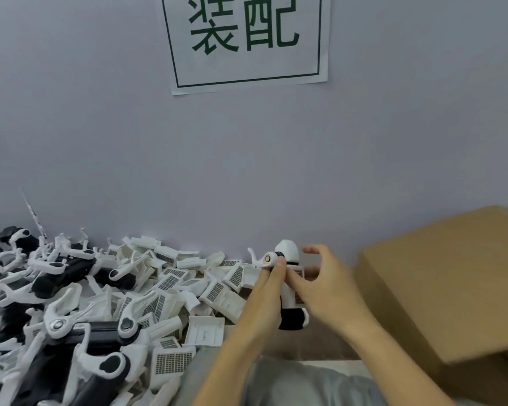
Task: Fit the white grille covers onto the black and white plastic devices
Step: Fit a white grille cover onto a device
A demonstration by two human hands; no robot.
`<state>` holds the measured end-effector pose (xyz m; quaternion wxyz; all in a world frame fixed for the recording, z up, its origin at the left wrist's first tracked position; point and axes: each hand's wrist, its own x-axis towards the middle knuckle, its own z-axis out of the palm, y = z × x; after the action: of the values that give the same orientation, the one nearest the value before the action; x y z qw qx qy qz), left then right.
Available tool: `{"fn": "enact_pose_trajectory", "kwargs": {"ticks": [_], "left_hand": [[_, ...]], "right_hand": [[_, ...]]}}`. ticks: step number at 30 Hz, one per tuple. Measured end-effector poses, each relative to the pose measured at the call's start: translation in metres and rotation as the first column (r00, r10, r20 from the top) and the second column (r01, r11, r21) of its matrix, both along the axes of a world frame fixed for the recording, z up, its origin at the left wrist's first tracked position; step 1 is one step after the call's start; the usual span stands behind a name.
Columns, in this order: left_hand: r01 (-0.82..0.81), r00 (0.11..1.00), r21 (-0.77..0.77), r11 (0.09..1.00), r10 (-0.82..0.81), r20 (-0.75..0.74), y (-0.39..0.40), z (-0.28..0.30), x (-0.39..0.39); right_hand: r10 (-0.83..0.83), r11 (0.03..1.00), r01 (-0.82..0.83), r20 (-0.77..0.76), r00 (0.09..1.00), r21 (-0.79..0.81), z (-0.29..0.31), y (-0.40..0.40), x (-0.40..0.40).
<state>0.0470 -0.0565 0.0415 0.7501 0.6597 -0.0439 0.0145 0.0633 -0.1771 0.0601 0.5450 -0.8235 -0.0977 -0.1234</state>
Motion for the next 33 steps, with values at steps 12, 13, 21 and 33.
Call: {"fn": "enact_pose_trajectory", "kwargs": {"ticks": [12, 13, 21, 33], "left_hand": [[-0.285, 0.958, -0.250, 0.925, 0.276, -0.074, 0.009, 0.001, 0.004], [-0.299, 0.954, -0.240, 0.924, 0.288, -0.081, 0.012, 0.001, 0.004], [-0.203, 0.978, -0.168, 0.965, 0.191, -0.085, 0.016, -0.003, 0.003], [-0.301, 0.952, -0.002, 0.954, 0.301, 0.049, 0.010, -0.008, 0.009]], "right_hand": [[0.095, 0.980, -0.124, 0.183, 0.978, 0.153, -0.027, 0.023, -0.001], [0.123, 0.964, -0.153, 0.144, 0.982, 0.217, -0.028, 0.023, 0.000], [0.374, 0.820, -0.202, -0.234, 0.897, 0.535, -0.024, 0.012, 0.002], [0.212, 0.859, -0.116, -0.140, 0.967, 0.499, -0.025, 0.019, 0.000]]}}
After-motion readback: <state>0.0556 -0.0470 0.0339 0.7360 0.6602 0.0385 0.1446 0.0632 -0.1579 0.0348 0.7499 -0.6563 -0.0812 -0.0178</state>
